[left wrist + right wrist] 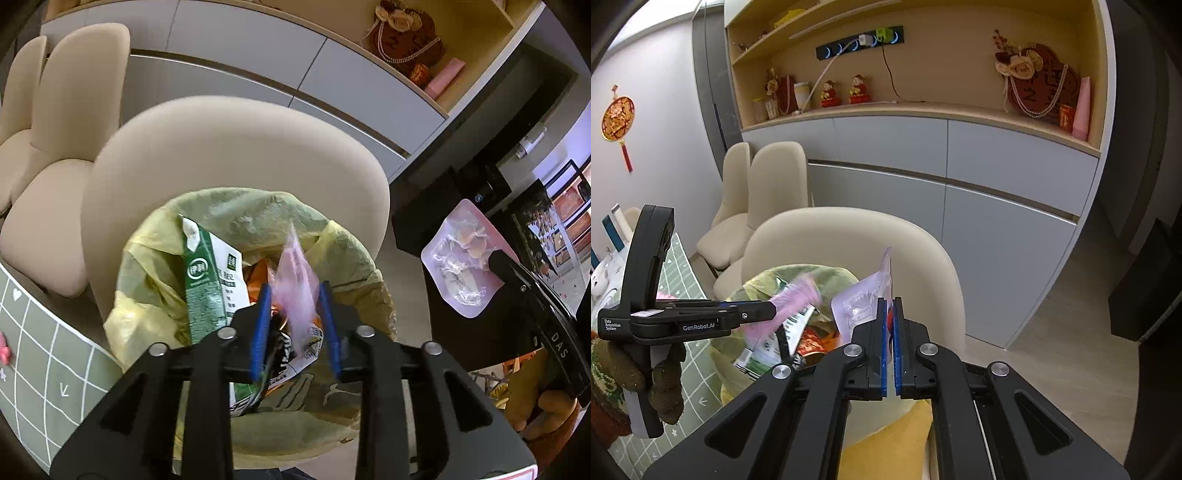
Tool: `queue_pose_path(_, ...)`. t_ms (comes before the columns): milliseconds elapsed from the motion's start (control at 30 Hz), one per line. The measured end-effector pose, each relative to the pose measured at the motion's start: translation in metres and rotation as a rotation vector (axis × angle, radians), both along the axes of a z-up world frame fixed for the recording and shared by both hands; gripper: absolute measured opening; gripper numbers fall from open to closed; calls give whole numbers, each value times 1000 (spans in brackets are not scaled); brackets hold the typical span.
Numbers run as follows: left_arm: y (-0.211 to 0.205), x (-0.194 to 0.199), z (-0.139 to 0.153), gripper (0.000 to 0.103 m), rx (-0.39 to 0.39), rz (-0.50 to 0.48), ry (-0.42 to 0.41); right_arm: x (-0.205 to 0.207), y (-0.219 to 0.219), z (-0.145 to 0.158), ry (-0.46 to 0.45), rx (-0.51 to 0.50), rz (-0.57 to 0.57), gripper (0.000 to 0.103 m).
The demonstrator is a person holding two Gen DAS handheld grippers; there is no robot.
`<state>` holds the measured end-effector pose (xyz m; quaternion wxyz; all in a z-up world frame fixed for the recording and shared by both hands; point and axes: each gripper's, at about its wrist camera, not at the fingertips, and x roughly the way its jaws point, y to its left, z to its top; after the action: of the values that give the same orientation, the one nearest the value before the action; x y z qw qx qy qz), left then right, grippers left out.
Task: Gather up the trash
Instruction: 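Open the left tool over the bin while the right tool releases the purple bag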
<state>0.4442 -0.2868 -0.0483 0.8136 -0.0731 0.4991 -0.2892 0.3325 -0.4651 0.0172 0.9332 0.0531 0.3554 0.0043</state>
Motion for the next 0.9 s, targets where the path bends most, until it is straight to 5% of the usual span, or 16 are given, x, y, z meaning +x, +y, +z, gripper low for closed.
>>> queue_pose_path(167, -2, -5, 1, 37, -3, -16, -8, 8, 2, -6, 14, 7, 6, 5)
queue_pose_path(533, 21, -21, 21, 39, 53, 46, -81, 28, 32, -21, 51, 19, 85, 5)
queue_pose_path(900, 53, -35, 37, 39, 44, 84, -110, 47, 63, -68, 204, 29, 160, 5)
